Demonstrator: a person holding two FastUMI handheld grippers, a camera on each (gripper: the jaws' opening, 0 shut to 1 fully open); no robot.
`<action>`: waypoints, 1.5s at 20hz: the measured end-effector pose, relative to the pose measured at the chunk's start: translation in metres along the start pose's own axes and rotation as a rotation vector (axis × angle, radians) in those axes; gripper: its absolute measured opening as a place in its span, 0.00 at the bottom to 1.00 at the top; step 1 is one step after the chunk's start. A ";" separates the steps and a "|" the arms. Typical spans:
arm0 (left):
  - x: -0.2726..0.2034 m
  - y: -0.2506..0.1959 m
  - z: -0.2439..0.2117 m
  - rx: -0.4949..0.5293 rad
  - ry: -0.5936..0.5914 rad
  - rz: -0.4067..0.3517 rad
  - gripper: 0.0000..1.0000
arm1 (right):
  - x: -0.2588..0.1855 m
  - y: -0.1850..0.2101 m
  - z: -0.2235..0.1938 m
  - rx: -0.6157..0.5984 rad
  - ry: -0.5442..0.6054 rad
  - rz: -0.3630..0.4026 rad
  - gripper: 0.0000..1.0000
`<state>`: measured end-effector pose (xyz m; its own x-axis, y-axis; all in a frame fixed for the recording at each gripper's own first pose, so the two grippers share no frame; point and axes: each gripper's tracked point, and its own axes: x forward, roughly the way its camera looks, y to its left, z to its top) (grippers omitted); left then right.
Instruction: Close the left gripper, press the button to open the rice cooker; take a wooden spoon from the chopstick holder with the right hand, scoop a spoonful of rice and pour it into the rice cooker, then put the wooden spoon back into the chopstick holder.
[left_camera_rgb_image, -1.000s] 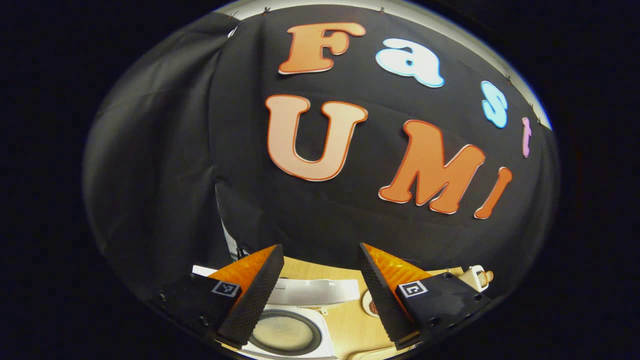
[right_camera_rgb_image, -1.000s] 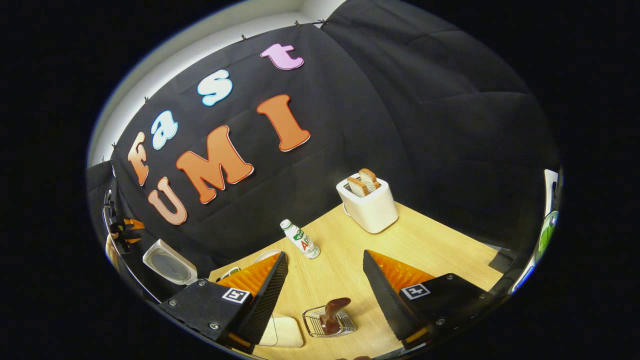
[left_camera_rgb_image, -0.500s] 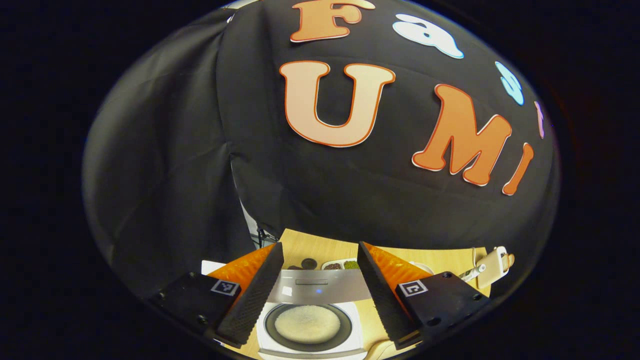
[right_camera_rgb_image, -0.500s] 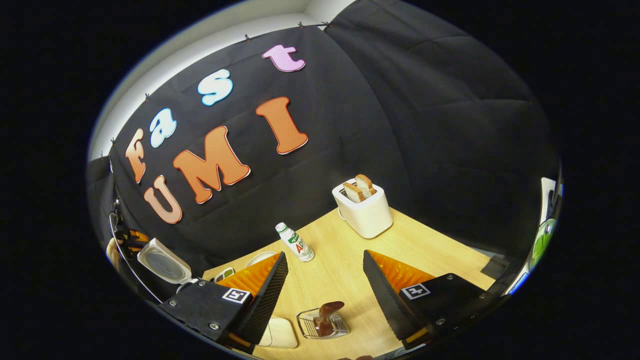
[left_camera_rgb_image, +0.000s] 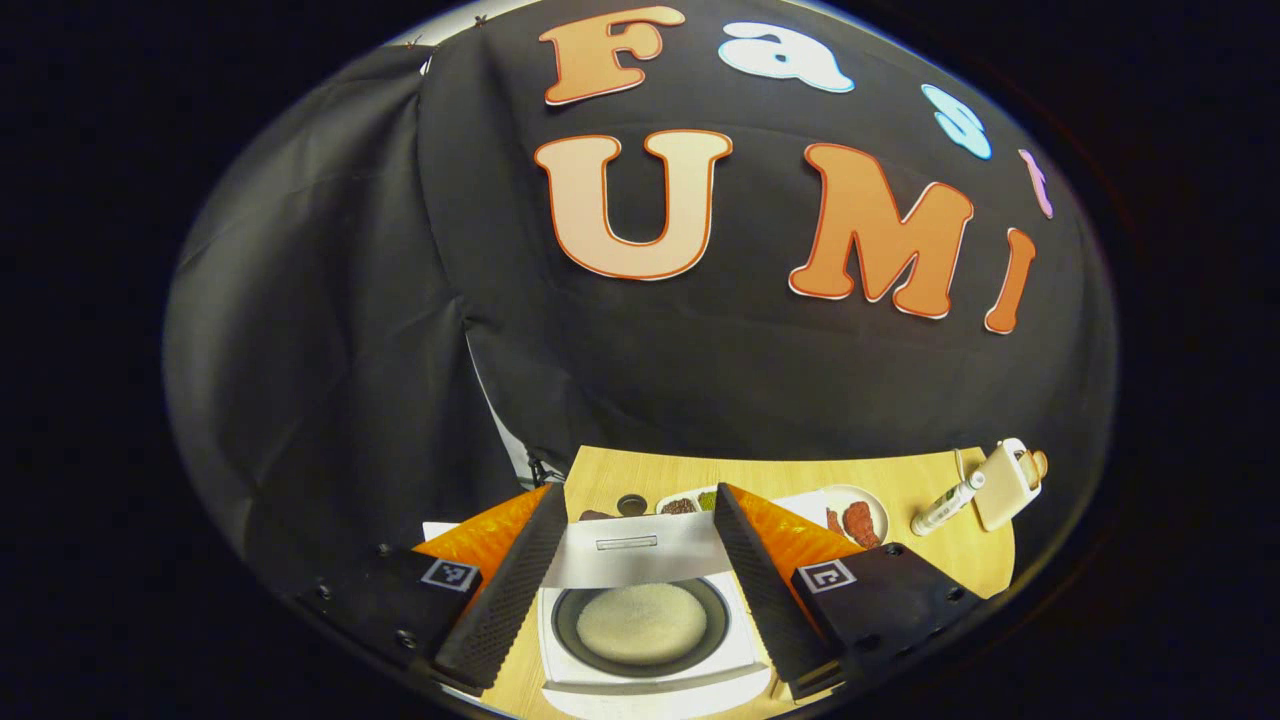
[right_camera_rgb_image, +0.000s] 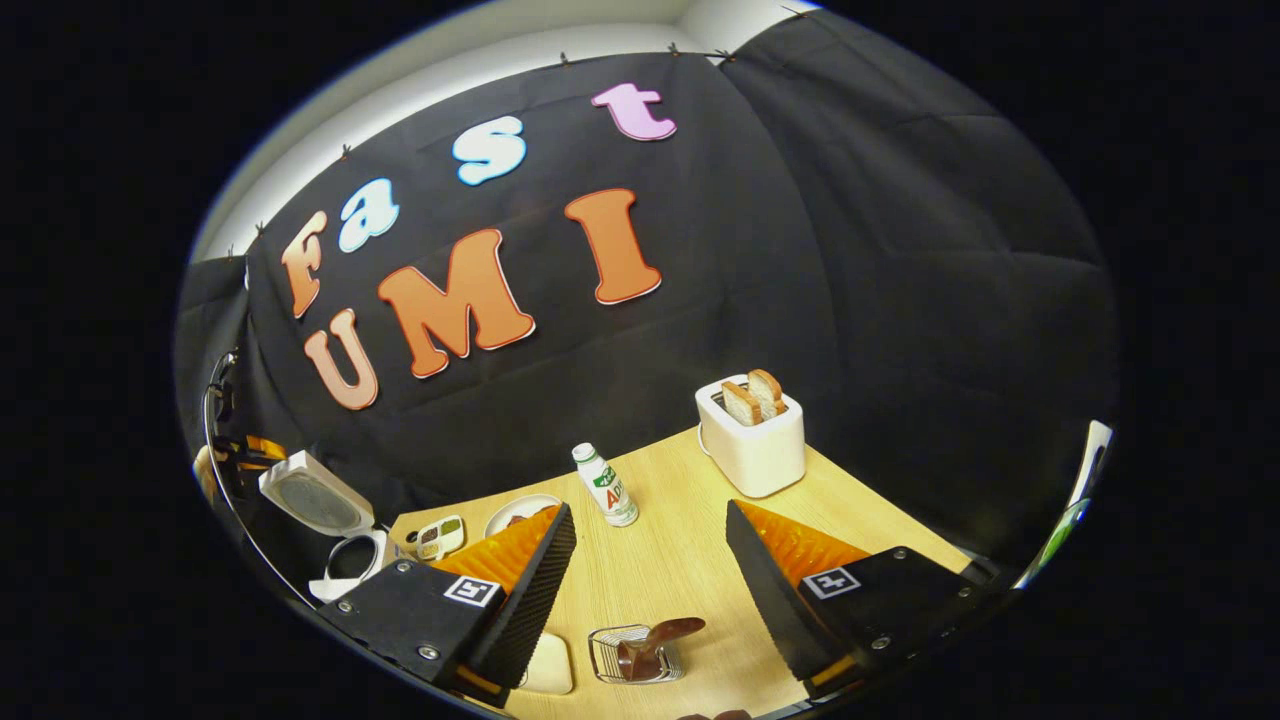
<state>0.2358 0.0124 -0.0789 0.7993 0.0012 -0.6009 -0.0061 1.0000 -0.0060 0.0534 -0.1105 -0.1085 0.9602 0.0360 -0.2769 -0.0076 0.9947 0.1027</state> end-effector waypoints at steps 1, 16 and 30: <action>-0.008 -0.002 -0.008 0.011 0.000 0.004 1.00 | 0.001 0.004 0.000 -0.013 0.004 0.013 0.94; -0.035 -0.027 -0.169 -0.092 0.065 -0.029 1.00 | 0.002 0.057 -0.005 -0.085 0.064 0.185 0.94; -0.003 -0.044 -0.245 -0.086 0.091 -0.098 1.00 | -0.001 0.060 -0.021 -0.149 0.109 0.165 0.94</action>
<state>0.0870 -0.0334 -0.2726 0.7405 -0.1012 -0.6643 0.0150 0.9908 -0.1342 0.0465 -0.0488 -0.1218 0.9069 0.2015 -0.3701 -0.2109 0.9774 0.0153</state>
